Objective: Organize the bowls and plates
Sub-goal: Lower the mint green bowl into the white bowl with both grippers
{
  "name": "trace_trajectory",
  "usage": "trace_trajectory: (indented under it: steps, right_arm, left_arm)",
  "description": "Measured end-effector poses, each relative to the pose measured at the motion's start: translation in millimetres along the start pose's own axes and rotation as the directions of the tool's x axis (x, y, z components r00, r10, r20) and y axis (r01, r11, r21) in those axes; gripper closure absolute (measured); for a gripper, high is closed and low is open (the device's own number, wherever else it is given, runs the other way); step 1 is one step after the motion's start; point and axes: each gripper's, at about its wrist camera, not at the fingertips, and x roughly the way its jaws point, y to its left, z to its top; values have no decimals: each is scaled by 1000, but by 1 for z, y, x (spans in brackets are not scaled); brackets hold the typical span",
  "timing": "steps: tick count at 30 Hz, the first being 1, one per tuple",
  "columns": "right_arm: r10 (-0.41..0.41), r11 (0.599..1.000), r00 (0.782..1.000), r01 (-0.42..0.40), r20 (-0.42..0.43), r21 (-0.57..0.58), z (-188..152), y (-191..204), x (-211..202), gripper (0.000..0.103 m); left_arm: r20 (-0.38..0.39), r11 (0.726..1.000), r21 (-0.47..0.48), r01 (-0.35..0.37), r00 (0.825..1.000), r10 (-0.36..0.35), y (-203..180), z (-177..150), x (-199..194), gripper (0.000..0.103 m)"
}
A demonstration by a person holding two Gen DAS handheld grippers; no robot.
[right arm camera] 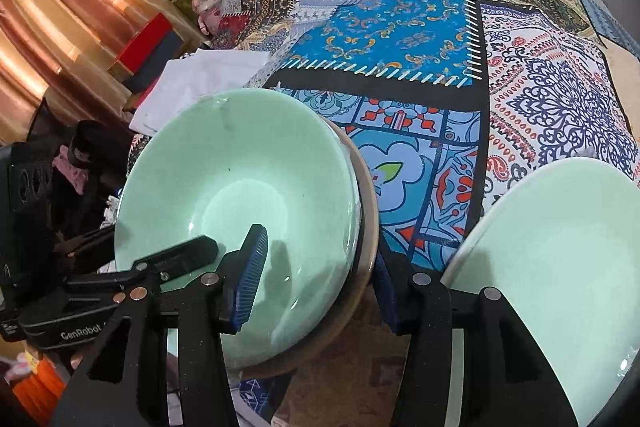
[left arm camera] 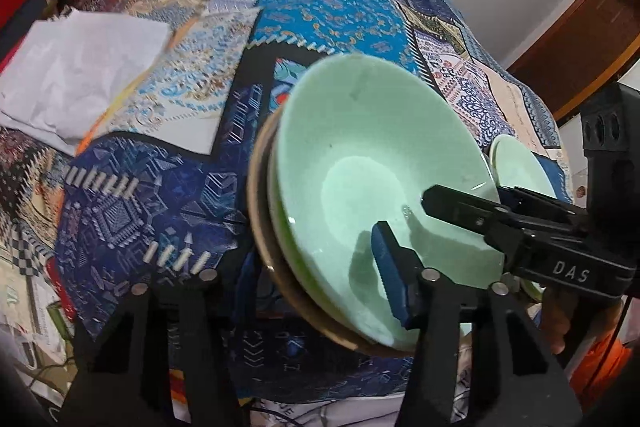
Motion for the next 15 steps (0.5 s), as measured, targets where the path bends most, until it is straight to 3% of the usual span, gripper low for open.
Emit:
trace_trajectory:
  steps: [8, 12, 15]
  right_arm:
    - [-92, 992, 996, 92, 10, -92, -1, 10, 8, 61]
    - [-78, 995, 996, 80, 43, -51, -2, 5, 5, 65]
    - [-82, 995, 995, 85, 57, -45, -1, 3, 4, 67]
  left_arm:
    - [14, 1000, -29, 2, 1000, -2, 1, -3, 2, 55]
    - [51, 998, -7, -55, 997, 55, -6, -9, -2, 55]
    - [54, 998, -21, -56, 997, 57, -5, -8, -2, 55]
